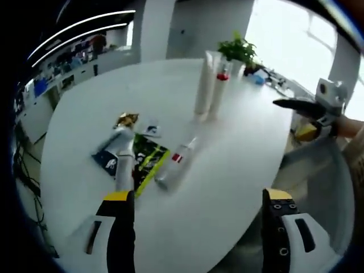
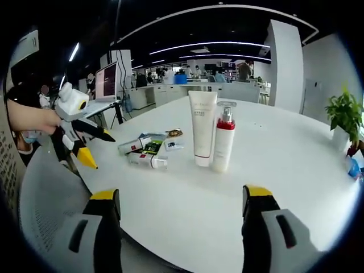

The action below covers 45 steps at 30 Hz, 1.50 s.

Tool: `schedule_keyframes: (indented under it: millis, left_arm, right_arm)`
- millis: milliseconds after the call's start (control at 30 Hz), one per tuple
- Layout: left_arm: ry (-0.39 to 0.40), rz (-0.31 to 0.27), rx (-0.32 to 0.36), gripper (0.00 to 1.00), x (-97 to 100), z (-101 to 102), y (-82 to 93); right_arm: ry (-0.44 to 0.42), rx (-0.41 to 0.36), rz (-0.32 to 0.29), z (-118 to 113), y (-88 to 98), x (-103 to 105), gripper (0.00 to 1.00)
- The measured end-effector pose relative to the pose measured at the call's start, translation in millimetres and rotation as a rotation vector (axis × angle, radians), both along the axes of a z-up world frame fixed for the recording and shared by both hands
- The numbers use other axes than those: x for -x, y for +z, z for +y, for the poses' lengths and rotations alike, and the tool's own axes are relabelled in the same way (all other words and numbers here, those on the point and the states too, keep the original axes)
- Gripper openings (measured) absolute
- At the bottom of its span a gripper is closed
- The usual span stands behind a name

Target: Arrange the skincare products in the storage area until every visible bottle or jar stands upright without overlapping.

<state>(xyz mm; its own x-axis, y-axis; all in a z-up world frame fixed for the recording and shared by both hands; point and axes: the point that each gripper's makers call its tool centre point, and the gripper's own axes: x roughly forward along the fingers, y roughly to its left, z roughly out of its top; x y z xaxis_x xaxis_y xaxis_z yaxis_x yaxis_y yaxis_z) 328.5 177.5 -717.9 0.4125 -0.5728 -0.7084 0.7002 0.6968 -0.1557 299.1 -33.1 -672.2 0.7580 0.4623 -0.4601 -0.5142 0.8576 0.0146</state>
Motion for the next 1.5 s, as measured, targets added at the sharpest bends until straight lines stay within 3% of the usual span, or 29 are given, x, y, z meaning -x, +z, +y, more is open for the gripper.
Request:
schedule_keyframes:
  millis: [533,1000,1500]
  left_arm:
    - [-0.213,0.031,-0.217,0.77,-27.2,-10,-26.4]
    - [-0.318,0.074,-0.336,0.54,-50.4,-14,-47.1]
    - [-0.412,0.103,-0.407,0.4,-62.0,-24,-61.3]
  right_arm:
    - [-0.01,0.019,-0.003,-3,-1.4,-2,0.87]
    - [-0.031,0.037,-0.007,-7,-2.6,-4,0.86]
    - [-0.046,0.056,-0.004,-10,-4.0,-5,0.86]
